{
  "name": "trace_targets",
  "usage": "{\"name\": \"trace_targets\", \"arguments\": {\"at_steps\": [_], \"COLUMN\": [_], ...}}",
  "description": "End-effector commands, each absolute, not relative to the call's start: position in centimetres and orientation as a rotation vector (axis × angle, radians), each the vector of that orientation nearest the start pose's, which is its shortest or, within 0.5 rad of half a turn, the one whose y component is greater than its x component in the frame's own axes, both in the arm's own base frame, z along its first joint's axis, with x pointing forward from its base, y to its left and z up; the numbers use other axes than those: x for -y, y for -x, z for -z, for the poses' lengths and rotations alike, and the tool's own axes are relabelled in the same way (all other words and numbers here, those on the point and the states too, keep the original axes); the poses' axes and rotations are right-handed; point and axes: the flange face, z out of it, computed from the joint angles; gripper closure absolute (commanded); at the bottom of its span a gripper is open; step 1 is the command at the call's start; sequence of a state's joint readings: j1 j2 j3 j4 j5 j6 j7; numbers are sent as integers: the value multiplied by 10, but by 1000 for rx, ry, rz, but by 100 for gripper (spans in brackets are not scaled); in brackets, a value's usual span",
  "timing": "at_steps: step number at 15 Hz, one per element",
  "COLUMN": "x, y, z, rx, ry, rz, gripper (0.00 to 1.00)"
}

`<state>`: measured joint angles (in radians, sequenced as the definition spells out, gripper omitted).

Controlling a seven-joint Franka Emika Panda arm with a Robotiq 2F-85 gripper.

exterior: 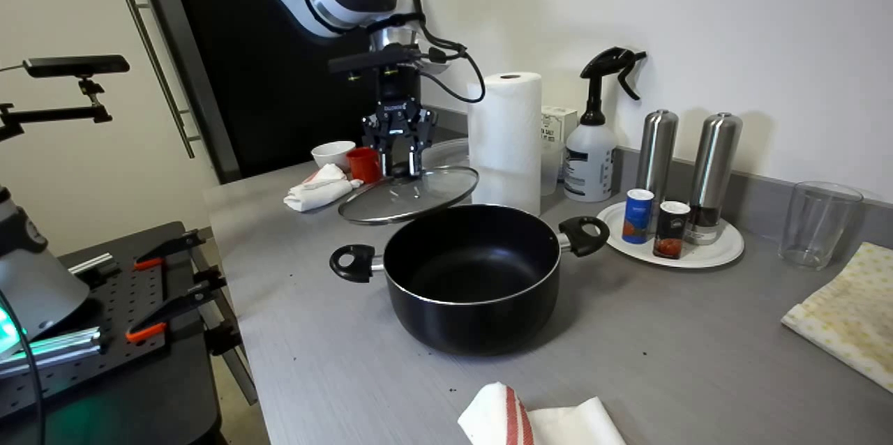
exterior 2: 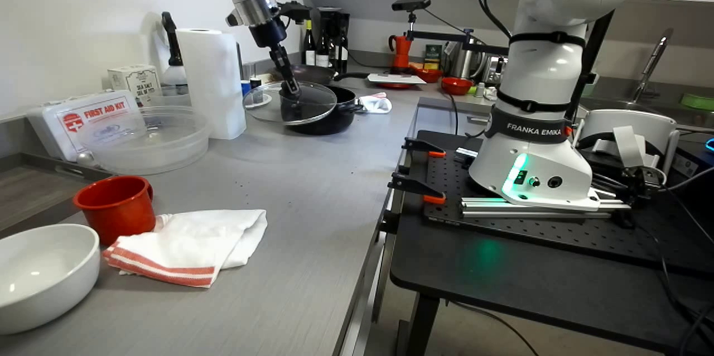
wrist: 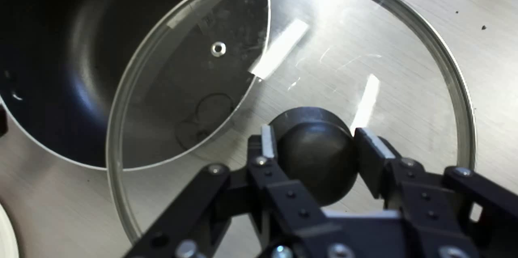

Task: Remove the lid from the pot

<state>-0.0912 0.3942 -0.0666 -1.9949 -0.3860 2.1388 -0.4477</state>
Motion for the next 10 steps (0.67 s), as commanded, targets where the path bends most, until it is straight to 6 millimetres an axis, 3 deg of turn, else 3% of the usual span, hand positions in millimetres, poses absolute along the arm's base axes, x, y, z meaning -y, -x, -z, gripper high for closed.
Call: {"name": "trace_targets", "arguments": {"at_steps": [1,10], "x": [79,21], "y": [-556,-521], "z": [-252,-221], "rx": [992,1253], "ry": [3241,3261], "rz": [-564,-654], "gripper": [74,74]}}
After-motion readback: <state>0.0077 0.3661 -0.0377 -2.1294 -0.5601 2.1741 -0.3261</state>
